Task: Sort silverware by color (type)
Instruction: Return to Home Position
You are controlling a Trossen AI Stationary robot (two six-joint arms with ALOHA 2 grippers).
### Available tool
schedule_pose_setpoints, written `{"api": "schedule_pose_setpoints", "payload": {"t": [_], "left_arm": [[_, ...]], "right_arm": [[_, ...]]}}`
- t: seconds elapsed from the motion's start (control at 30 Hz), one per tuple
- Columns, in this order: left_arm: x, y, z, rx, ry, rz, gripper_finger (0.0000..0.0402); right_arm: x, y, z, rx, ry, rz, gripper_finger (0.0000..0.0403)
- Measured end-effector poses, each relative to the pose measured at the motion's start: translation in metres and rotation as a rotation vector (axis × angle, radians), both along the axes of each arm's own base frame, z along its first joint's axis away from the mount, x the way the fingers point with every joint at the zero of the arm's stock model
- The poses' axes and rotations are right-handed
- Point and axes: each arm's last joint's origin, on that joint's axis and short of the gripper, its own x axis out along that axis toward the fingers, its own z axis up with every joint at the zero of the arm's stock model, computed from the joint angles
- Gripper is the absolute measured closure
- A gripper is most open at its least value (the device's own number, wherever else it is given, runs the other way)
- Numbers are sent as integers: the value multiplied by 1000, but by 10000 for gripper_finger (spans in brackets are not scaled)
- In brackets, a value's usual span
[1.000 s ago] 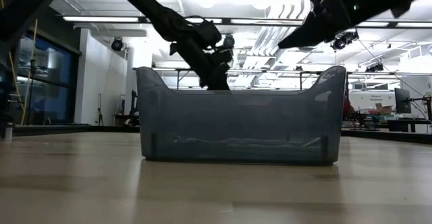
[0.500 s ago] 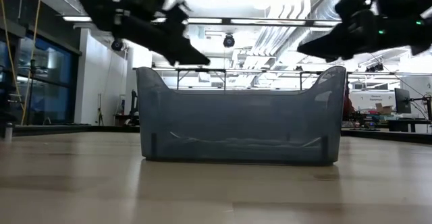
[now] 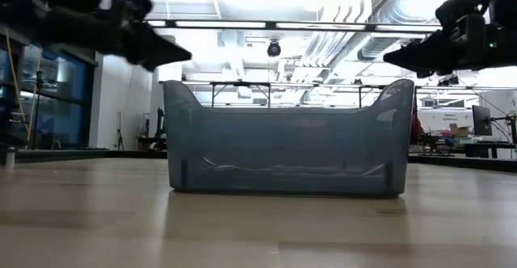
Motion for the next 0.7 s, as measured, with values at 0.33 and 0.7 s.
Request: {"api": "schedule_pose_setpoints", "payload": {"t": [0.33,0.7], "left_arm": [[-52,-18,-36,-68,-100,-17,401],[-73,-24,-28,-22,-129,11,401]], "right_arm": [[-17,3,-1,29,-20,1,403],[-20,2,-2,22,-13,-42,403]]}}
